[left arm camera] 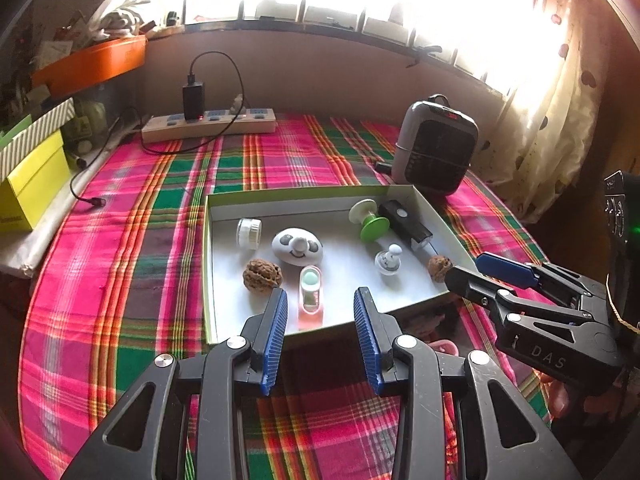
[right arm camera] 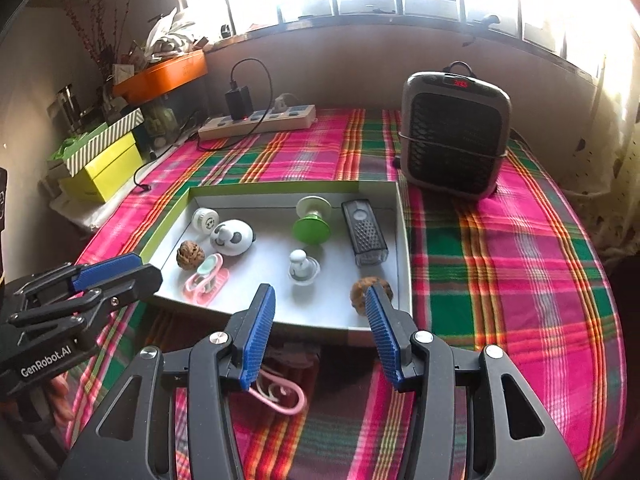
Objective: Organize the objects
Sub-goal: 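Withdraw both open tools from the box toward the pink hook and white cable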
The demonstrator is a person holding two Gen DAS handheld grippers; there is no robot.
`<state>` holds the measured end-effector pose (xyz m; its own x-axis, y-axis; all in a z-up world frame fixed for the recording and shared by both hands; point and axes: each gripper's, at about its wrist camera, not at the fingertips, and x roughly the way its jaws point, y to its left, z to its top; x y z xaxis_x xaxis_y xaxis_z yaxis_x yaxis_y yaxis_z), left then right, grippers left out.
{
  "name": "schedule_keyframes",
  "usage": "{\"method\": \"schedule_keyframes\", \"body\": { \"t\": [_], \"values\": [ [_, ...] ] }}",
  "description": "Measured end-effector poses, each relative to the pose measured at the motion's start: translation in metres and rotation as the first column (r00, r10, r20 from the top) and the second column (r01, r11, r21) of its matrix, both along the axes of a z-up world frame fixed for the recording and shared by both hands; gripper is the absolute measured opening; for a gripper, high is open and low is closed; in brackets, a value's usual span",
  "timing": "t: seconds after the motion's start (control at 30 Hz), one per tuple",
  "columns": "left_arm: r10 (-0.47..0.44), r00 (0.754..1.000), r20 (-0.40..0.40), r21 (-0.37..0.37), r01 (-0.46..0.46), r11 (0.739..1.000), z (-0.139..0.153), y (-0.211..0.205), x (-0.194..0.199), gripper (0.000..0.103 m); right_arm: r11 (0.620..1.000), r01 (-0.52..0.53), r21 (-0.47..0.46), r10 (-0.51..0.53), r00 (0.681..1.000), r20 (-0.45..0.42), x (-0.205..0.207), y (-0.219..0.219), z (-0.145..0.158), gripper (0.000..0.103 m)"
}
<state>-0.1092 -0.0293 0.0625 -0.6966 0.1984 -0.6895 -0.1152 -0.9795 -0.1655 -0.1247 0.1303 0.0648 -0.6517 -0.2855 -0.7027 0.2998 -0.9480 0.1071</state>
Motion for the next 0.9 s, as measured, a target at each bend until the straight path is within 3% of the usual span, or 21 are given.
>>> {"method": "schedule_keyframes", "body": {
  "t": [0.37,0.9],
  "values": [
    [-0.007,1.0,0.008,0.009,0.007,1.0,-0.007,-0.001,0.014,0.032,1.0,-0.009,-0.005,0.009,1.0,0.014,0.019,0.007,-0.011,0.049],
    [-0.015,0.999,0.037,0.027,0.014,1.0,-0.02,-0.006,0.024,0.032,0.989,-0.147,-0.022,0.148,0.987,0.06,0.034,-0.01,-0.034,0.049]
  ]
}}
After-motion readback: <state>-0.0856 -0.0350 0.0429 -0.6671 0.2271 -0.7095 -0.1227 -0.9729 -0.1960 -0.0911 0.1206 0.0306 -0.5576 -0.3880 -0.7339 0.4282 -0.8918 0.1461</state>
